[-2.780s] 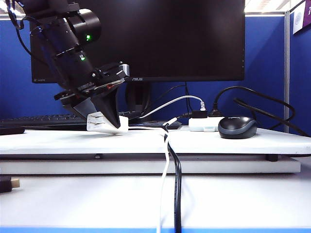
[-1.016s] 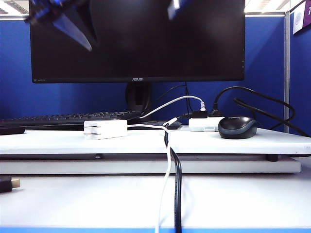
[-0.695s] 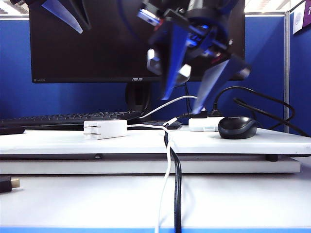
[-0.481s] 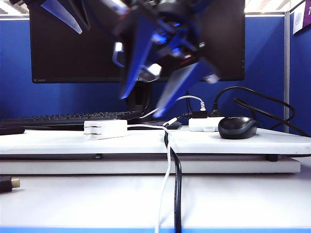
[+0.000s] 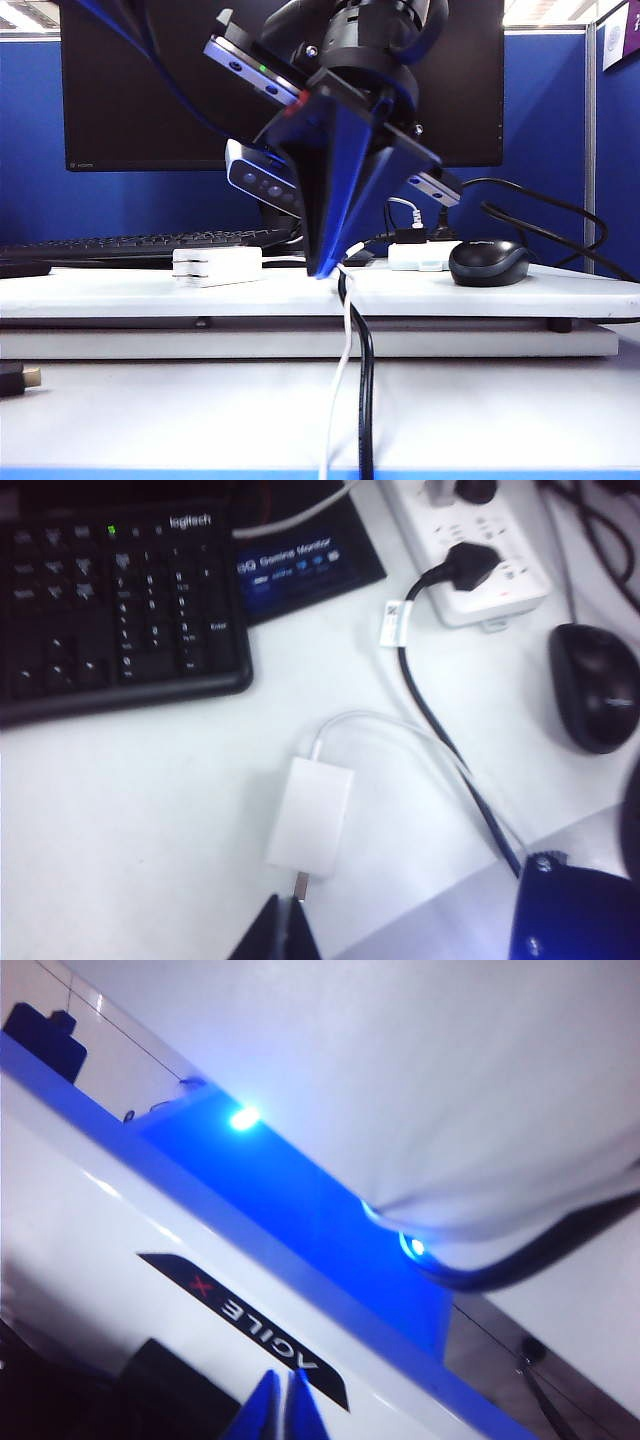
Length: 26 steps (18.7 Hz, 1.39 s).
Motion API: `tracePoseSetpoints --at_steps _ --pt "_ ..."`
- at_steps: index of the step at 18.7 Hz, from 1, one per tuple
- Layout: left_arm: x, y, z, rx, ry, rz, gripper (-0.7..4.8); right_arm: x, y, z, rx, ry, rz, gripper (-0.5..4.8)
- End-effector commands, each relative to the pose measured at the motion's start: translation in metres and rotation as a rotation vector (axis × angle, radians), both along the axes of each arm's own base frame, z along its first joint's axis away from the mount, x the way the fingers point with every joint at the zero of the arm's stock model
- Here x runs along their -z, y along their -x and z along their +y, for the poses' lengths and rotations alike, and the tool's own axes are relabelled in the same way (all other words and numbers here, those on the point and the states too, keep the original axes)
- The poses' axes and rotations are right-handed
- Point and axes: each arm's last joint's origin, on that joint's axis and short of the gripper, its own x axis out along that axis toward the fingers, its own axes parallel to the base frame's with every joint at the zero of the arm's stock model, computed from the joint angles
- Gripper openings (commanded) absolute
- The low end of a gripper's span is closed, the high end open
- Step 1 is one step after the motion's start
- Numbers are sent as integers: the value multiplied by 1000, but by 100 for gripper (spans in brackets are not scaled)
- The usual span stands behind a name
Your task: Pick up the Type-C charging cable and the charging base, insert one end of the Type-C charger into the corresponding slot on the base, and finally place the plugged-in charger back on the table.
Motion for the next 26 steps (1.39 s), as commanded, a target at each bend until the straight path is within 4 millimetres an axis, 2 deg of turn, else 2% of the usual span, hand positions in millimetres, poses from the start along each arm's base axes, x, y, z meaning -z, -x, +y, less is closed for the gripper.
tracePoseSetpoints --at_steps 1,2,3,4,6,7,8,9,10,14,16,17,18,19,20,23,25,26 --pt "-19 25 11 -5 32 -59 -5 -17 10 -5 -62 29 -89 -1" --pt "-29 41 18 -17 63 -89 -5 -41 23 -11 -86 26 -203 -1" --pt "-34 50 22 -28 88 -104 -5 -54 30 -15 -92 14 -252 -1" --pt "-45 69 30 -37 126 -151 -5 -80 46 -26 -100 -16 -369 -1" --pt "-57 102 45 -46 175 -199 -5 -118 75 -45 -111 -78 -542 -1" --pt "-59 113 49 -45 180 -211 -5 -129 84 -52 -116 -102 -594 -1" --pt "-60 132 58 -46 185 -223 -5 -147 101 -64 -129 -149 -692 -1" --pt "-61 143 63 -44 190 -234 -5 -157 111 -72 -133 -180 -742 -1" --pt "-62 163 72 -42 198 -259 -5 -170 123 -85 -128 -223 -816 -1" --pt "-52 225 99 -29 244 -356 -5 -198 155 -126 -73 -363 -1014 -1" --pt "-37 251 110 -25 268 -404 -5 -199 163 -141 -40 -441 -1082 -1" --pt "-31 257 112 -13 282 -411 -5 -195 165 -145 -30 -469 -1103 -1" --pt "-16 267 116 8 305 -421 -5 -187 168 -150 -25 -512 -1142 -1" --pt "-9 270 117 9 314 -421 -5 -181 170 -152 -16 -541 -1164 -1" --pt "6 274 119 3 329 -417 -5 -168 171 -154 6 -586 -1197 -1" --pt "33 270 118 2 331 -420 -5 -132 169 -157 70 -592 -1310 -1" --pt "50 257 110 29 331 -387 -5 -101 166 -159 166 -483 -1381 -1" --pt "61 244 104 46 331 -366 -5 -83 164 -159 221 -429 -1404 -1"
